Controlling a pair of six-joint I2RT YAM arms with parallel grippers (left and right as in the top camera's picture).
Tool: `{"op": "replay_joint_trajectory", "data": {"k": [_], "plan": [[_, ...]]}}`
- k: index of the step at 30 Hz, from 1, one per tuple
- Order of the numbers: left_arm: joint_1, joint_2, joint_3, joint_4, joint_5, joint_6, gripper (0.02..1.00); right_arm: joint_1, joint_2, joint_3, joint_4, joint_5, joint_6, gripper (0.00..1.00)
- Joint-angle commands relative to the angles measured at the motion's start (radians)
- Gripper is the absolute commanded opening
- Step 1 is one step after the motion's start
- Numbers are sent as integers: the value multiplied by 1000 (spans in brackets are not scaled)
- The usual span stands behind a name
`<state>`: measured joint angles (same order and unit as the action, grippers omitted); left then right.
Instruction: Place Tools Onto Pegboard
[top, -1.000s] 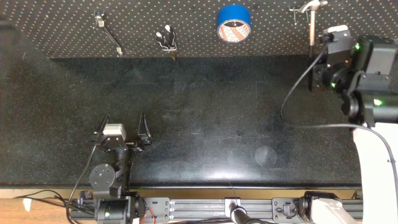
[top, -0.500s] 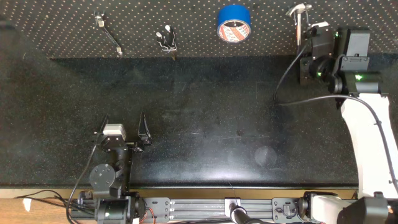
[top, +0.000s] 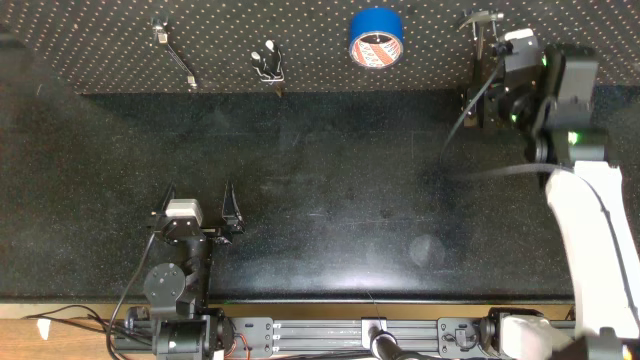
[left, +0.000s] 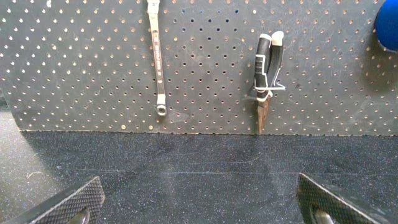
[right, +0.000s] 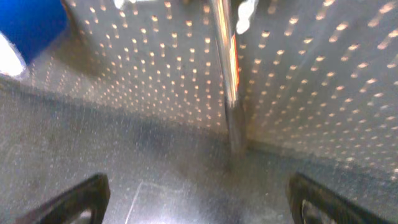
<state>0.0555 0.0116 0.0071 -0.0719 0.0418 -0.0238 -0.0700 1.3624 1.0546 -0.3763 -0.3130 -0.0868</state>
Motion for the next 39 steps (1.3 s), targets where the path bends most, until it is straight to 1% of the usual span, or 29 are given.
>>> {"op": "replay_joint_trajectory", "data": {"k": [1, 3, 6, 9, 10, 11, 13, 14, 16, 17, 20, 22, 23, 24, 25, 26, 29, 32, 39], "plan": [[-3, -8, -2, -8, -4, -5, 996, 6, -219, -358, 288, 16, 1, 925], [-3, -8, -2, -8, -4, -5, 996, 6, -339, -541, 506, 16, 16, 925], [-3, -8, -2, -8, -4, -5, 998, 6, -503, -732, 686, 16, 16, 925], [-3, -8, -2, -8, -4, -5, 996, -13, -668, -897, 809, 17, 135, 928], [-3, -8, -2, -8, -4, -5, 996, -16, -725, -953, 835, 18, 146, 928], [-3, -8, -2, -8, -4, -5, 996, -16, -772, -990, 835, 21, 147, 928], [-3, -8, -2, -8, -4, -5, 996, -16, -856, -1053, 832, 72, 234, 928], [-3, -8, -2, -8, -4, -5, 996, -16, -904, -1051, 776, 124, 297, 928], [-3, -8, -2, -8, -4, -5, 996, -16, -940, -1051, 759, 150, 295, 928], [-3, -8, -2, -8, -4, -5, 996, -16, -971, -1051, 716, 161, 296, 930], [-3, -8, -2, -8, -4, -5, 996, -16, -1129, -1051, 511, 172, 291, 930], [-3, -8, -2, -8, -4, -5, 996, -16, -1223, -1051, 375, 170, 291, 930], [-3, -8, -2, -8, -4, -5, 996, -16, -1250, -1051, 335, 152, 283, 930], [-3, -8, -2, -8, -4, -5, 996, -16, -1266, -1051, 321, 100, 213, 930], [-3, -8, -2, -8, -4, -5, 996, -10, -1274, -1051, 325, 26, 91, 932], [-3, -8, -2, -8, -4, -5, 996, -6, -1274, -1051, 326, 4, 44, 930], [-3, -8, -2, -8, -4, -5, 996, -2, -1281, -1051, 325, 1, 32, 930], [-3, -8, -2, -8, -4, -5, 996, -2, -1361, -1050, 336, 13, 32, 932], [-3, -8, -2, -8, -4, -5, 998, -2, -1361, -1050, 328, 12, 32, 930]]}}
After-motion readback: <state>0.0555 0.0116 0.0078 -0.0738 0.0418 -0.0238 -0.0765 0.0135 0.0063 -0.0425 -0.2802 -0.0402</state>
